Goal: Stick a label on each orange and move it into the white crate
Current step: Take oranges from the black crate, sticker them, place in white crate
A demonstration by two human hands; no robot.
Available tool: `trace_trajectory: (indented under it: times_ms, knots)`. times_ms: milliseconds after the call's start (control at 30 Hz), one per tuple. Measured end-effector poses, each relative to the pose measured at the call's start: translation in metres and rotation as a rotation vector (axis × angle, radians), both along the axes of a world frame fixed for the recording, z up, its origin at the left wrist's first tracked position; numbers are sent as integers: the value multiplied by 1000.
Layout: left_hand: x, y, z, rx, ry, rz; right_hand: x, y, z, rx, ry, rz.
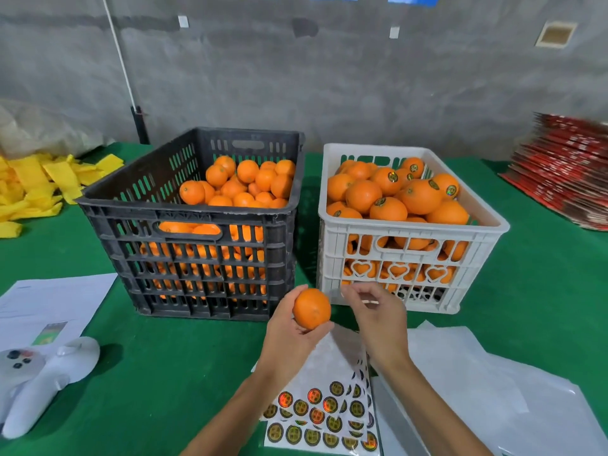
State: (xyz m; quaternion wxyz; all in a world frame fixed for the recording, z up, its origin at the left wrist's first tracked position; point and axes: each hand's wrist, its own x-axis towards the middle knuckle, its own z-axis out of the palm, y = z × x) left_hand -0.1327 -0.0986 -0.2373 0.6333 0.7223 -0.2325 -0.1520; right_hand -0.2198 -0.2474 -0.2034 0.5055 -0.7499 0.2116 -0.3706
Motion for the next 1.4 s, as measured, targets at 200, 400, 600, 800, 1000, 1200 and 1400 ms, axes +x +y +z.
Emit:
trace_trajectory:
  times_ms: [200, 400, 600, 800, 1000, 1200, 1400]
  knots:
    - [-1, -22, 45, -163, -105, 9, 15, 22, 44, -97, -114, 32]
    - [8, -51, 100, -155, -370, 27, 2, 16, 91, -613, 47, -147]
    - [31, -111, 211, 2, -806, -150, 28, -52, 177, -661, -2, -383]
    - [80, -122, 261, 383, -987, -89, 44, -94, 204, -753, 145, -386]
    - [161, -44, 249, 1074, -456, -97, 64, -56, 182, -593, -3, 111]
    - [216, 33, 249, 1680, -202, -102, 84, -23, 161, -561, -14, 230]
    - [255, 83, 227, 1765, -128, -63, 88, -12, 142, -510, -15, 279]
